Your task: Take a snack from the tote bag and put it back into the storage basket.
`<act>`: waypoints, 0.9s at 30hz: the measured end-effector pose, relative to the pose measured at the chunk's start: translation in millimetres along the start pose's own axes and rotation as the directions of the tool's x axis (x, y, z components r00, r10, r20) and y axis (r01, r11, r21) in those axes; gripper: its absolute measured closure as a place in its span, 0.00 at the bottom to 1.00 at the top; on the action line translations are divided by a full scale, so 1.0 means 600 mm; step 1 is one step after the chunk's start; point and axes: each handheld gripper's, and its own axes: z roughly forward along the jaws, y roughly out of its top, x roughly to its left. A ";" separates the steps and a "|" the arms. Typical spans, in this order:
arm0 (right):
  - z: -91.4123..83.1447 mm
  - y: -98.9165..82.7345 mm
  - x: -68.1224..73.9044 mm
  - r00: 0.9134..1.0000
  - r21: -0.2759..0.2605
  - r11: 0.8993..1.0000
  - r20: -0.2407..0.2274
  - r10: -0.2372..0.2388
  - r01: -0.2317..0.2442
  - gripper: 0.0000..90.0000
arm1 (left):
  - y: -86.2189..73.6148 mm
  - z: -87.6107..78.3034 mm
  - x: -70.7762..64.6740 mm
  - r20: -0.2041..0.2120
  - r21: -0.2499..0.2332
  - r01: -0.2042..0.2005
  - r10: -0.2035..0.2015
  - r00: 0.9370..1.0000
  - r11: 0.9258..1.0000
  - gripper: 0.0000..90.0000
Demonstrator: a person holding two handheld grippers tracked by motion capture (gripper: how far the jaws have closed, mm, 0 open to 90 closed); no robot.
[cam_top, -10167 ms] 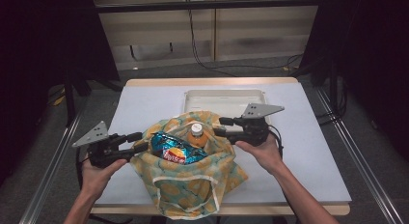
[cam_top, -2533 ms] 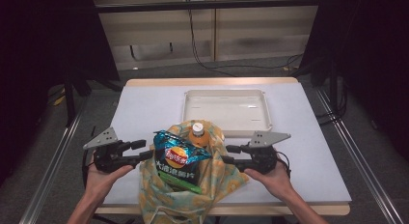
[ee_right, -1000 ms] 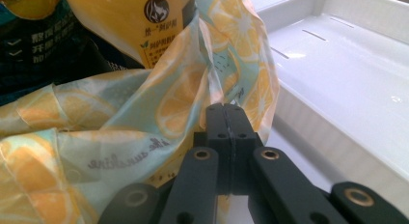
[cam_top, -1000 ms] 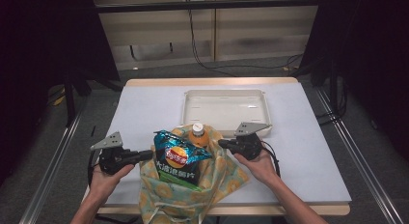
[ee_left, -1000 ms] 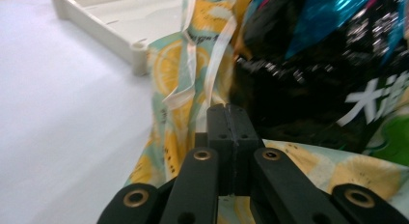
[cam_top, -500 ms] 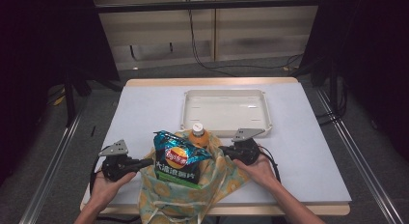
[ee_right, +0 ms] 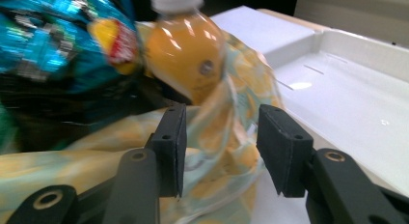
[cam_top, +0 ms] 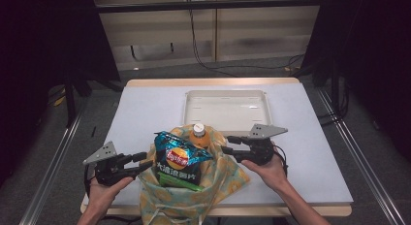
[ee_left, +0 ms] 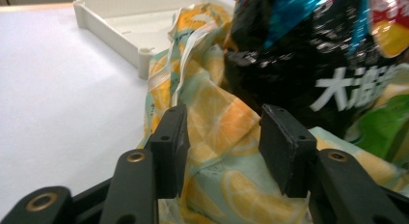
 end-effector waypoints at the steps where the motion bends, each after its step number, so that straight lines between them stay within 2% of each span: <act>1: -0.006 0.001 0.005 1.000 -0.008 1.000 -0.003 -0.005 0.005 0.60 | 0.000 -0.003 -0.009 0.000 -0.014 -0.004 0.004 1.000 1.000 0.58; 4: -0.016 0.004 0.016 1.000 -0.020 1.000 -0.013 -0.008 0.007 0.60 | 0.000 -0.005 -0.015 0.005 -0.016 -0.007 0.007 1.000 1.000 0.56; 6: -0.023 0.008 0.026 1.000 -0.032 0.999 -0.026 -0.012 0.011 0.59 | -0.002 -0.009 -0.023 -0.008 -0.030 -0.010 0.009 1.000 1.000 0.52; 13: -0.033 0.022 0.056 0.994 -0.053 0.998 -0.108 -0.021 0.016 0.46 | -0.007 -0.008 -0.033 -0.016 -0.053 -0.009 0.008 1.000 0.999 0.42; 14: -0.032 0.023 0.058 0.993 -0.053 0.998 -0.120 -0.021 0.015 0.44 | -0.007 -0.008 -0.035 -0.028 -0.054 -0.007 0.005 1.000 0.999 0.39; 15: -0.027 0.027 0.066 0.990 -0.049 0.999 -0.140 -0.023 0.016 0.41 | -0.007 -0.007 -0.035 -0.017 -0.062 -0.004 0.002 1.000 0.998 0.38; 16: -0.026 0.029 0.068 0.989 -0.051 0.999 -0.145 -0.027 0.020 0.40 | -0.006 -0.008 -0.036 -0.032 -0.054 -0.007 0.005 0.999 0.999 0.37; 17: -0.024 0.032 0.071 0.987 -0.052 0.998 -0.157 -0.025 0.017 0.38 | -0.005 -0.005 -0.038 -0.021 -0.060 -0.017 0.016 1.000 0.998 0.36; 19: -0.020 0.040 0.078 0.983 -0.055 0.998 -0.180 -0.030 0.020 0.35 | -0.002 -0.005 -0.041 -0.031 -0.058 -0.028 0.027 0.999 0.998 0.35; 21: -0.020 0.044 0.081 0.983 -0.057 0.998 -0.178 -0.037 0.027 0.35 | -0.001 -0.004 -0.044 -0.033 -0.063 -0.028 0.026 0.999 0.998 0.35; 23: -0.013 0.053 0.086 0.981 -0.061 0.998 -0.190 -0.032 0.021 0.32 | 0.000 -0.004 -0.048 -0.062 -0.050 -0.040 0.037 0.997 0.998 0.35; 24: -0.010 0.055 0.087 0.982 -0.056 0.998 -0.189 -0.025 0.015 0.32 | 0.000 -0.001 -0.047 -0.042 -0.050 -0.038 0.036 0.998 0.998 0.35; 25: -0.003 0.058 0.090 0.979 -0.054 0.999 -0.201 -0.019 0.008 0.31 | -0.001 0.001 -0.048 -0.041 -0.053 -0.028 0.026 0.999 0.998 0.35; 26: 0.007 0.059 0.095 0.976 -0.044 0.999 -0.218 -0.020 0.011 0.28 | 0.000 0.002 -0.047 -0.046 -0.047 -0.035 0.033 0.998 0.998 0.35; 27: 0.007 0.059 0.095 0.976 -0.044 0.999 -0.218 -0.020 0.011 0.28 | -0.001 0.004 -0.046 -0.046 -0.043 -0.034 0.032 0.998 0.998 0.35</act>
